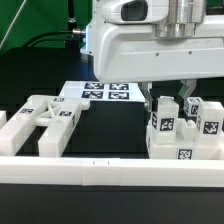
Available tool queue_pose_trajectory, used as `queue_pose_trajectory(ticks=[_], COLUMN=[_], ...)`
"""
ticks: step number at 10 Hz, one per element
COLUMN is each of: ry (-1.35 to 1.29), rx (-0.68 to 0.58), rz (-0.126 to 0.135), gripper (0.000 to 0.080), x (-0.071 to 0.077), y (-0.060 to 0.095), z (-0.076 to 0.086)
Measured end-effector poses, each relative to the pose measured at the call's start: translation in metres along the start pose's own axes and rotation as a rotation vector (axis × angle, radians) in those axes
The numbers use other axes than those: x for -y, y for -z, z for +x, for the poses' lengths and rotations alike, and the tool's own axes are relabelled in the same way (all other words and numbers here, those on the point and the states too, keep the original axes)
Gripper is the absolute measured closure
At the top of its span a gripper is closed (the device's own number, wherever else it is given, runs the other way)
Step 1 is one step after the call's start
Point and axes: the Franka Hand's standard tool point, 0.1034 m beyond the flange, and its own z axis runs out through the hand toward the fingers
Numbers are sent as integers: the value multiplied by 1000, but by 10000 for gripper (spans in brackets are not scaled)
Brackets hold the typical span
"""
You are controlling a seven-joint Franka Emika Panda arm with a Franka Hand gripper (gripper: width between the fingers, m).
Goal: Assemble chair
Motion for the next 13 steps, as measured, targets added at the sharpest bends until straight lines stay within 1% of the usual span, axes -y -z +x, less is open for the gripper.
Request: queue_pose_trajectory(ticks=[4, 6, 10, 11, 12, 13], ry=[-329, -553, -776, -907, -1022, -1157], rx=[1, -4, -4, 0, 4, 10], rz=[1, -3, -1, 7, 11, 22], gripper=[515, 514, 514, 514, 514, 514], x=[-1, -2, -3, -3, -3, -4], y=[-1, -1, -1, -1, -1, -2], z=[-1, -2, -2, -3, -3, -3])
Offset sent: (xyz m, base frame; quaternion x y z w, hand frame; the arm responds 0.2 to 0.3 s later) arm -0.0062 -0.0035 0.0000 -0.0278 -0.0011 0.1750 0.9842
